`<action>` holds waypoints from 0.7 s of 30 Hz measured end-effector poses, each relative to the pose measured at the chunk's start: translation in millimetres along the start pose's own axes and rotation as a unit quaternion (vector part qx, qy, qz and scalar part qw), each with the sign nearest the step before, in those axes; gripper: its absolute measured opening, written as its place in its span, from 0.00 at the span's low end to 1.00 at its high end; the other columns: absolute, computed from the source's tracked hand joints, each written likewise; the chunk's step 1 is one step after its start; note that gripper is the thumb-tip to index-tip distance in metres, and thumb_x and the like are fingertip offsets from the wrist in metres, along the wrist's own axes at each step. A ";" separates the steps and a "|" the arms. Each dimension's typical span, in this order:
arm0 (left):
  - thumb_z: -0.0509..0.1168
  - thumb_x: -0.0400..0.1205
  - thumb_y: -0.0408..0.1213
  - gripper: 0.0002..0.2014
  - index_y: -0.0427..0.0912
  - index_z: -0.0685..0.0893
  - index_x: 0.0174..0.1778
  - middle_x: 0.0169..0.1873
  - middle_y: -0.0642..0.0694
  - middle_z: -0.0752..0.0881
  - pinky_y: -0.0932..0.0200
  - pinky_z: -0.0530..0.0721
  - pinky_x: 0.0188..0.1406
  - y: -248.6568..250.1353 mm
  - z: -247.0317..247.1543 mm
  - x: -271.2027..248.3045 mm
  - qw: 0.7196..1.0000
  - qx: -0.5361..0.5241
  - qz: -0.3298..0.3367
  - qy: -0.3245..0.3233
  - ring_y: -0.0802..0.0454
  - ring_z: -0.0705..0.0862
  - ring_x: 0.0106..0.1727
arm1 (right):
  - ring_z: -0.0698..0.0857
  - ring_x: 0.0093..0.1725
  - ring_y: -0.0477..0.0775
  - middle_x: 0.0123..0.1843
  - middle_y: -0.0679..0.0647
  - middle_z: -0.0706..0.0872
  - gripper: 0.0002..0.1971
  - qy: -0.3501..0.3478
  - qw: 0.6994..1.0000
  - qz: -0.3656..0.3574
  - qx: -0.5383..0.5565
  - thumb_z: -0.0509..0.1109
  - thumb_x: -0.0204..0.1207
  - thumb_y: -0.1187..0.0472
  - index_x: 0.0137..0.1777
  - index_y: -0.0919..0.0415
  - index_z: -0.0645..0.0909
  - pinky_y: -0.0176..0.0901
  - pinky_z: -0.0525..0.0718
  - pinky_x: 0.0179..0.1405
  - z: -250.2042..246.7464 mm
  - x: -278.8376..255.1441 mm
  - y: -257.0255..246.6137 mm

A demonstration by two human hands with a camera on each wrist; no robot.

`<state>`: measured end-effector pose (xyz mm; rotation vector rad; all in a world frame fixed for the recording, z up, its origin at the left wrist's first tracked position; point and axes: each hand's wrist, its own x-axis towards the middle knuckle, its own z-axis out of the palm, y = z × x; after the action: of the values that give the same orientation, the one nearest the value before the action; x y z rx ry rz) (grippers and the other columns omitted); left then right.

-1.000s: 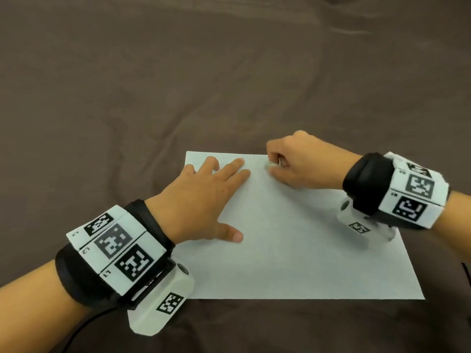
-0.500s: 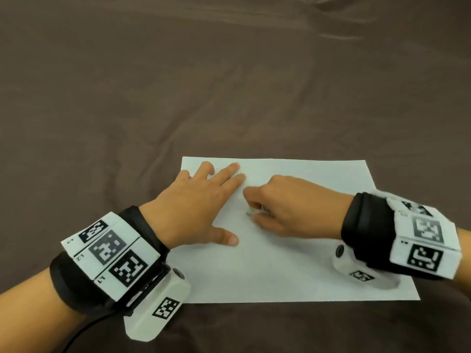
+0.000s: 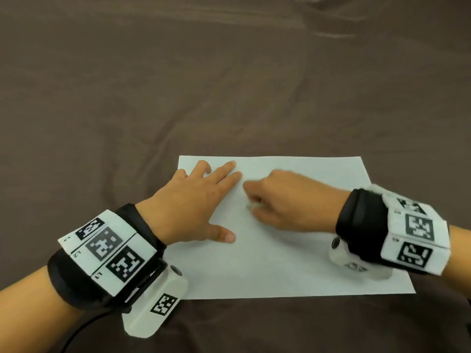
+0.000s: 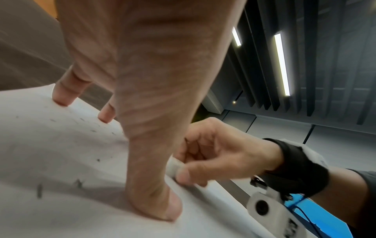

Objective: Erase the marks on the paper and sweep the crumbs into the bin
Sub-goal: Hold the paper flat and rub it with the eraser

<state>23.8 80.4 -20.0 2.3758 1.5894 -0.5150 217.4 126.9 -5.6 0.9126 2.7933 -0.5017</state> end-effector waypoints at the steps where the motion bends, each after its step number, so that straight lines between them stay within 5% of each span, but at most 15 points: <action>1: 0.60 0.73 0.73 0.54 0.54 0.37 0.85 0.84 0.57 0.35 0.47 0.67 0.73 0.2 -0.2 -0.1 1.000 0.000 0.001 -0.002 0.47 0.52 0.81 | 0.70 0.28 0.51 0.28 0.46 0.69 0.10 -0.017 1.000 -0.020 0.006 0.62 0.80 0.56 0.39 0.54 0.65 0.47 0.67 0.30 5.0 -4.4 -8.8; 6: 0.61 0.74 0.73 0.54 0.54 0.37 0.85 0.84 0.58 0.36 0.47 0.66 0.74 0.4 -2.0 -0.7 1.000 -0.008 0.000 -0.003 0.47 0.52 0.81 | 0.73 0.33 0.56 0.30 0.47 0.72 0.10 0.018 0.999 0.039 0.013 0.62 0.80 0.55 0.38 0.54 0.67 0.47 0.69 0.30 -12.7 8.7 7.3; 11: 0.60 0.74 0.73 0.53 0.54 0.37 0.85 0.84 0.58 0.35 0.47 0.67 0.73 0.0 -1.3 -1.6 1.000 -0.001 0.000 -0.004 0.46 0.52 0.81 | 0.67 0.27 0.45 0.29 0.45 0.68 0.12 -0.042 0.999 -0.028 0.011 0.61 0.82 0.56 0.39 0.51 0.62 0.43 0.65 0.27 2.3 -2.5 -20.2; 15: 0.60 0.74 0.73 0.53 0.54 0.37 0.85 0.84 0.58 0.36 0.48 0.66 0.73 -0.1 -1.6 -1.1 1.000 -0.006 0.000 0.000 0.48 0.52 0.81 | 0.71 0.32 0.53 0.30 0.46 0.69 0.11 0.016 0.998 0.054 0.007 0.61 0.81 0.55 0.38 0.52 0.66 0.45 0.63 0.28 -17.0 12.7 5.2; 21: 0.59 0.74 0.74 0.54 0.54 0.36 0.85 0.84 0.58 0.34 0.49 0.66 0.73 -0.6 -0.4 -1.3 1.000 0.000 0.002 -0.001 0.47 0.52 0.81 | 0.70 0.27 0.47 0.29 0.46 0.70 0.10 -0.046 0.998 -0.031 0.006 0.61 0.81 0.55 0.41 0.56 0.67 0.47 0.69 0.31 2.5 -11.5 -18.8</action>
<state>22.9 79.7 -19.1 2.3764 1.5842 -0.5155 215.5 105.5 0.0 0.7858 2.7447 -0.5541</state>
